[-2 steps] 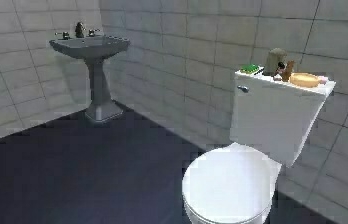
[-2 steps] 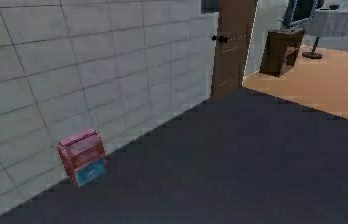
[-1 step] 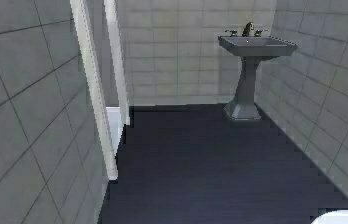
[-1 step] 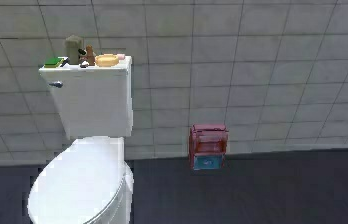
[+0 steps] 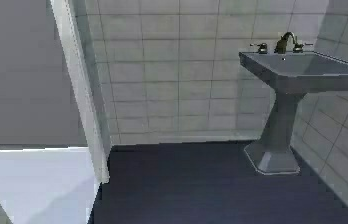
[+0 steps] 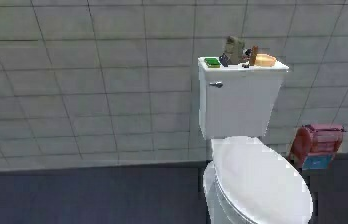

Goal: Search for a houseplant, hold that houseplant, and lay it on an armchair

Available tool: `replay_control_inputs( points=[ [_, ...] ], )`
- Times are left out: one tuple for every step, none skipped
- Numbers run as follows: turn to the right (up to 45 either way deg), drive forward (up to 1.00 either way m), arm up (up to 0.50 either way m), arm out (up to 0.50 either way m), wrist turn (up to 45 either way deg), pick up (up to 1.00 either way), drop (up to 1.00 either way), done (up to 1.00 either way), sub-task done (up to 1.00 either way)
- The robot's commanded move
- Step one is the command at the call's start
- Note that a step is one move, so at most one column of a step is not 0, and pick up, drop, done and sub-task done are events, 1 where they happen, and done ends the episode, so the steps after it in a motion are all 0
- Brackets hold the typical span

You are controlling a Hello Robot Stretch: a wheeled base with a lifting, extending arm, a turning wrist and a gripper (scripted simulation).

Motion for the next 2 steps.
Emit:
replay_control_inputs(
  points=[
    [0.0,0.8,0.0,0.0,0.0,0.0,0.0,0.0,0.0],
    [-45.0,0.0,0.0,0.0,0.0,0.0,0.0,0.0,0.0]
  ],
)
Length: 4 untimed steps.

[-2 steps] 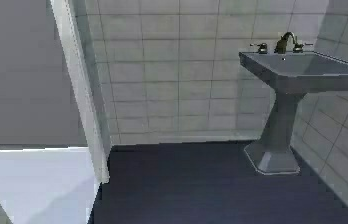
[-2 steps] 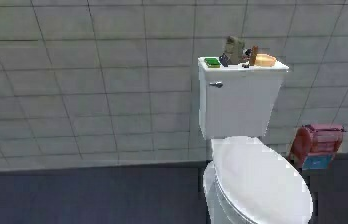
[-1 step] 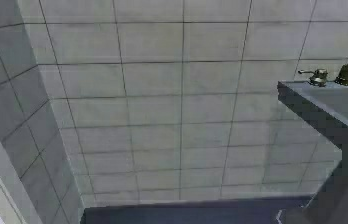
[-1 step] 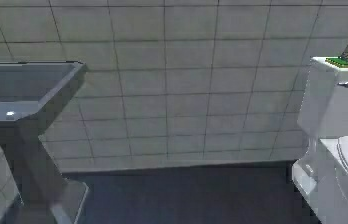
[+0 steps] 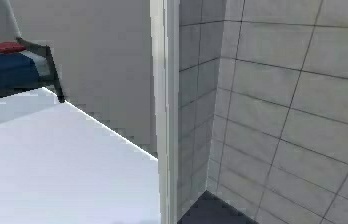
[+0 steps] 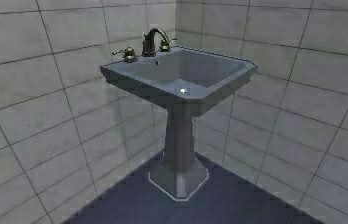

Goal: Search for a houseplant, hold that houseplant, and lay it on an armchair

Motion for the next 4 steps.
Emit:
replay_control_inputs(
  points=[
    [-21.0,0.0,0.0,0.0,0.0,0.0,0.0,0.0,0.0],
    [0.0,0.35,0.0,0.0,0.0,0.0,0.0,0.0,0.0],
    [-27.0,0.0,0.0,0.0,0.0,0.0,0.0,0.0,0.0],
    [0.0,0.95,0.0,0.0,0.0,0.0,0.0,0.0,0.0]
  ],
)
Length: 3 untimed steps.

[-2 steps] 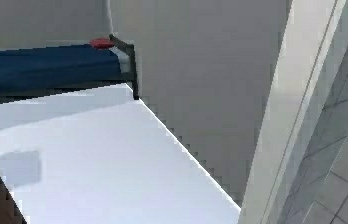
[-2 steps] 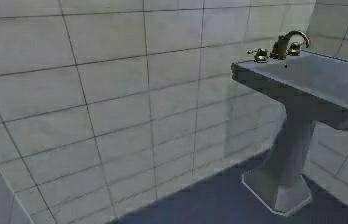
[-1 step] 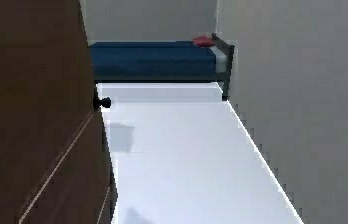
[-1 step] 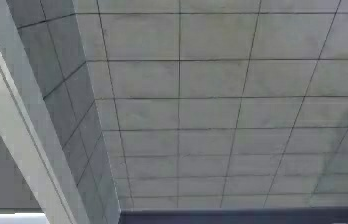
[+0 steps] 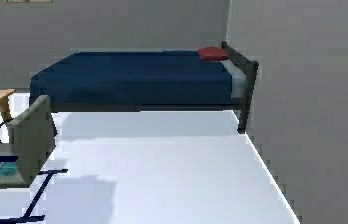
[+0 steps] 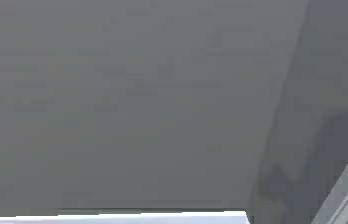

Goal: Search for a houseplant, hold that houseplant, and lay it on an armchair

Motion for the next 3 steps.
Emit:
replay_control_inputs(
  points=[
    [-3.0,0.0,0.0,0.0,0.0,0.0,0.0,0.0,0.0],
    [0.0,0.4,0.0,0.0,0.0,0.0,0.0,0.0,0.0],
    [-45.0,0.0,0.0,0.0,0.0,0.0,0.0,0.0,0.0]
  ],
)
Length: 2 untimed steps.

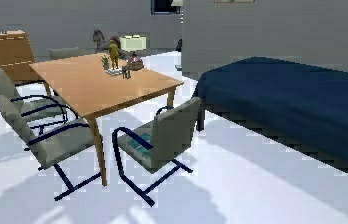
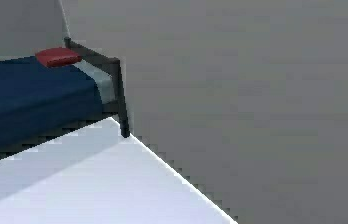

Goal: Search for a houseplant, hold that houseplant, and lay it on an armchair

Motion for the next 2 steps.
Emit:
replay_control_inputs(
  points=[
    [-24.0,0.0,0.0,0.0,0.0,0.0,0.0,0.0,0.0],
    [-3.0,0.0,0.0,0.0,0.0,0.0,0.0,0.0,0.0]
  ],
)
